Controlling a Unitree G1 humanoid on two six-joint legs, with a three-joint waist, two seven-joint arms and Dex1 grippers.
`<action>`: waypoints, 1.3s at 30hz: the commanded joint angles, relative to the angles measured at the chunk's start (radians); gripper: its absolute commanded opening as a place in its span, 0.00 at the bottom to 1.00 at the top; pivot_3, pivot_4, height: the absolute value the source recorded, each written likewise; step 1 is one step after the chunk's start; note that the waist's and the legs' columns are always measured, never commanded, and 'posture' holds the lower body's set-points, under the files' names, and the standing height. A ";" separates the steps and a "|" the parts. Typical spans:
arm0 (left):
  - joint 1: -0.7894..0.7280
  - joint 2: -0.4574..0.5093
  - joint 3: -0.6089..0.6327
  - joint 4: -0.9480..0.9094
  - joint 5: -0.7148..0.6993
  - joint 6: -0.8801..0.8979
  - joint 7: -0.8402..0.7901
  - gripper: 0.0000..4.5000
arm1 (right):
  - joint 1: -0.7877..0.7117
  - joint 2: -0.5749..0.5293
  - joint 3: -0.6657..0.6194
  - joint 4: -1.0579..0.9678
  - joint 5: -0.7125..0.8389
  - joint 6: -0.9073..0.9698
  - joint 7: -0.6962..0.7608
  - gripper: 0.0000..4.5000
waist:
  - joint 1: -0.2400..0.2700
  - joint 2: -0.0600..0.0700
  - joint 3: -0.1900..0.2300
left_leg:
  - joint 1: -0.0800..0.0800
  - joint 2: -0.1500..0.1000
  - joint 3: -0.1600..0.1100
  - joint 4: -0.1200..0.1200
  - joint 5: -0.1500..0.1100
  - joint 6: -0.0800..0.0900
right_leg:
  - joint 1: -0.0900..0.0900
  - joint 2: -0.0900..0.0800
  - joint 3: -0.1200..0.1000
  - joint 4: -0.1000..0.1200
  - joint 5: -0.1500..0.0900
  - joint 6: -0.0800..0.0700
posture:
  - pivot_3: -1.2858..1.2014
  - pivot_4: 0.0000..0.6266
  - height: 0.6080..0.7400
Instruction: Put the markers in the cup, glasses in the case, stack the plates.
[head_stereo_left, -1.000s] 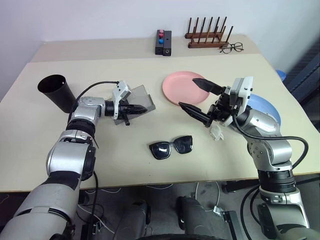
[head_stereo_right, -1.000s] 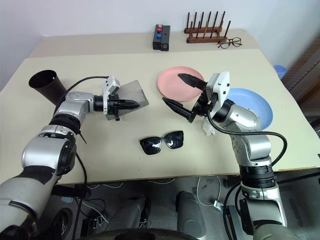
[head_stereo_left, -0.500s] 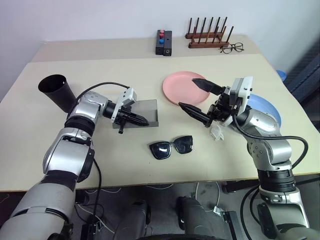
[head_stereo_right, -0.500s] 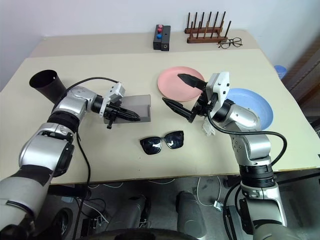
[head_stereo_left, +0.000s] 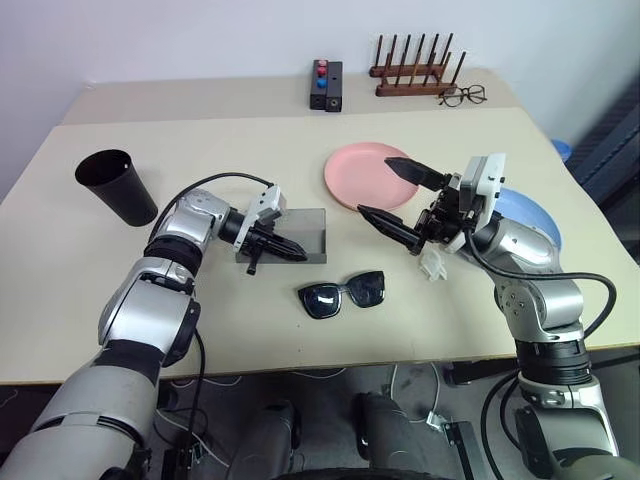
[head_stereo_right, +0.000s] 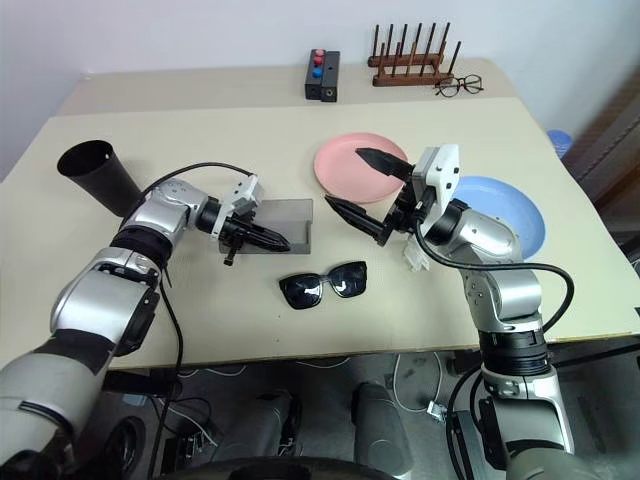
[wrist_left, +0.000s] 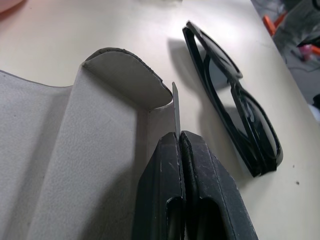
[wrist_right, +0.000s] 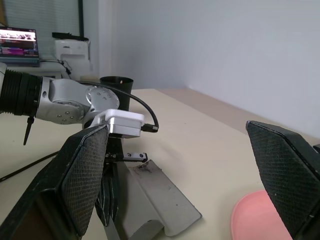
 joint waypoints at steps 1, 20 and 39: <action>-0.024 0.002 0.030 0.003 0.011 -0.021 -0.004 0.01 | -0.010 -0.008 -0.014 -0.036 0.002 -0.018 -0.001 1.00 | 0.000 0.000 0.000 | 0.000 0.000 0.000 0.000 0.000 0.000 | 0.000 0.000 0.000 0.000 0.000 0.000 | 0.52 0.24 1.00; -0.044 0.085 0.122 -0.143 -0.075 0.102 -0.004 1.00 | -0.016 -0.020 -0.011 -0.029 0.000 -0.011 0.018 1.00 | -0.002 0.000 0.000 | 0.000 0.000 0.000 0.002 0.000 0.000 | 0.000 0.000 0.000 0.005 0.000 0.000 | 0.52 0.24 1.00; 0.381 0.288 0.501 -0.854 -0.456 0.575 0.202 1.00 | -0.016 -0.023 0.037 0.046 -0.041 -0.063 0.096 1.00 | 0.002 0.001 0.000 | -0.002 0.000 -0.001 0.010 -0.003 0.004 | 0.000 -0.001 0.001 0.007 0.000 0.000 | 0.52 0.24 1.00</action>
